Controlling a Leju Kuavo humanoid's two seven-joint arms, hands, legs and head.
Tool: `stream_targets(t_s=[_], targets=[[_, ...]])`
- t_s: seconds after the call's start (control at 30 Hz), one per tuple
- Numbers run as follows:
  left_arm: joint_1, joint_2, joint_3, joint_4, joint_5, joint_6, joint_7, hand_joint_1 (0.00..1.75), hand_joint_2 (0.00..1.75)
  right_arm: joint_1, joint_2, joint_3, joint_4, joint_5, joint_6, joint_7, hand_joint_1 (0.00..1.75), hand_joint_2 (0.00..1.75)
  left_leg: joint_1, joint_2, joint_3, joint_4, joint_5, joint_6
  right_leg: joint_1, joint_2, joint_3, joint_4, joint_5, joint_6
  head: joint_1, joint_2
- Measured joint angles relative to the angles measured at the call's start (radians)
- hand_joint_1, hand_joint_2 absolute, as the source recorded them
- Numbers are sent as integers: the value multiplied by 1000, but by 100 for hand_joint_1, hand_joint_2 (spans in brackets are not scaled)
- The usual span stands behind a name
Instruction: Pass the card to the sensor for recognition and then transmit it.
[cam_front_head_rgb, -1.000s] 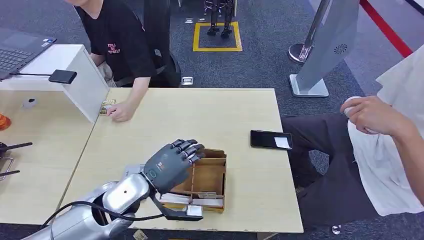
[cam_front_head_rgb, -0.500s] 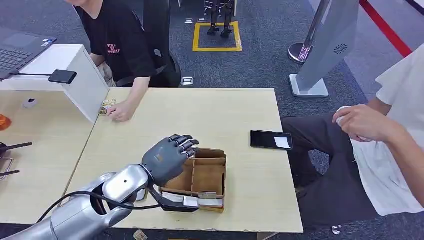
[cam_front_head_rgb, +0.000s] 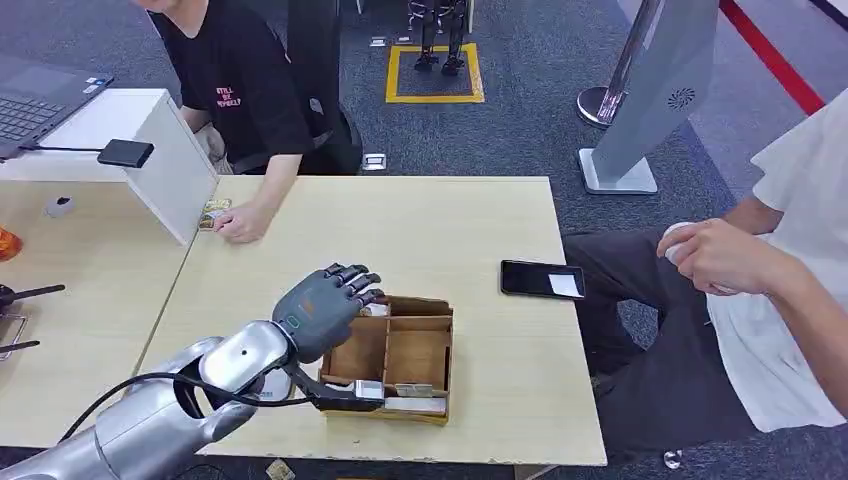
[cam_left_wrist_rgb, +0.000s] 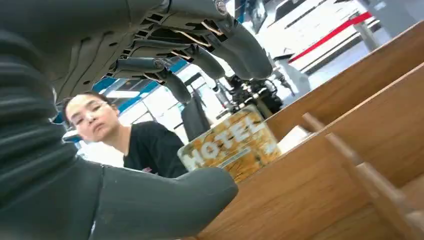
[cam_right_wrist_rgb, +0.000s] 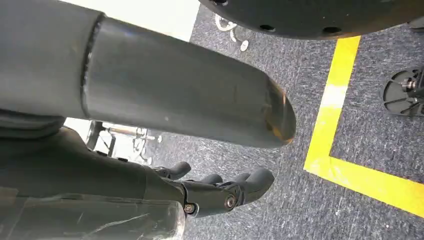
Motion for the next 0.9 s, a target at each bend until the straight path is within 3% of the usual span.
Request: stream_targets(t_s=[0.9], targets=[[-1, 31, 25, 16, -3, -19, -8, 54, 175, 0, -2, 0, 0, -4, -2, 3, 0, 0, 0, 0, 0, 0, 0, 0, 0, 0, 0, 0, 0, 0, 0, 0]])
